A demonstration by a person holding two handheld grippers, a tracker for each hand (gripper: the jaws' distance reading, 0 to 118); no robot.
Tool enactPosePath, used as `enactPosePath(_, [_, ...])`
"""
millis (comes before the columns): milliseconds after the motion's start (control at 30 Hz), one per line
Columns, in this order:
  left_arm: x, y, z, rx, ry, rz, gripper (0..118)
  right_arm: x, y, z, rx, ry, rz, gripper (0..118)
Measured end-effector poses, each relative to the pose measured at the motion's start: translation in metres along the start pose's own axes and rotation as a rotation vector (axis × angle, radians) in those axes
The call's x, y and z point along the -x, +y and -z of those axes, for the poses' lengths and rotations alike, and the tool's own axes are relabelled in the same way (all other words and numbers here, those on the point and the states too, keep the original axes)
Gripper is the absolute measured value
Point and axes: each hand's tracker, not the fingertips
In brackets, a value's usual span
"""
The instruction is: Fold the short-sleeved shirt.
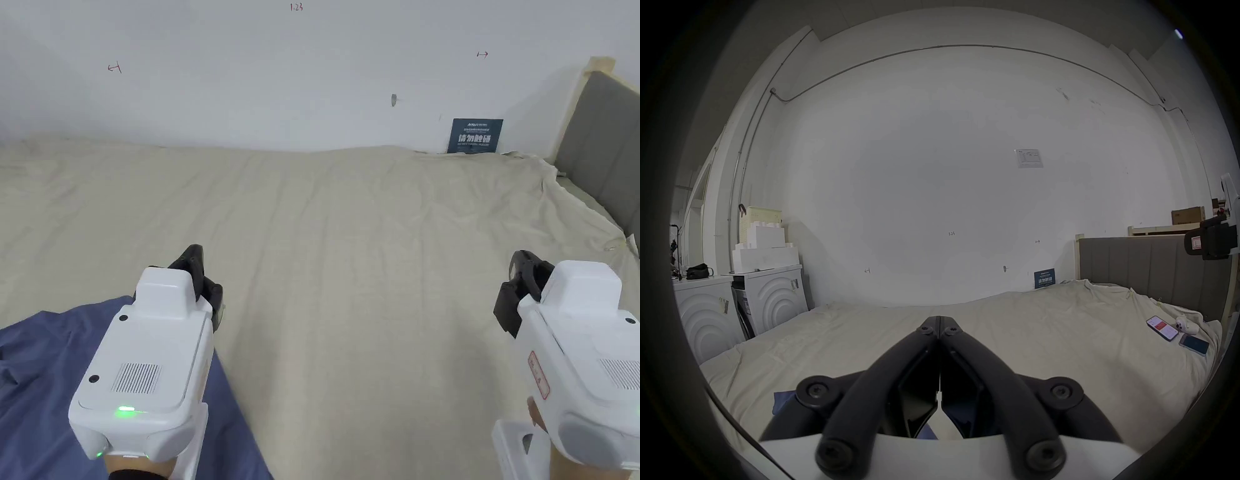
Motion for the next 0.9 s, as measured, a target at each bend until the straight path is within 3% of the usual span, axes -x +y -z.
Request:
enactPosePath(633, [0.005, -0.003, -0.001, -0.003, 0.014, 0.006, 0, 0.004, 0.001, 0.001, 0.002, 0.015, -0.012, 0])
enactPosePath(900, [0.038, -0.006, -0.013, 0.005, 0.09, -0.012, 0, 0.032, 0.004, 0.014, -0.007, 0.072, -0.02, 0])
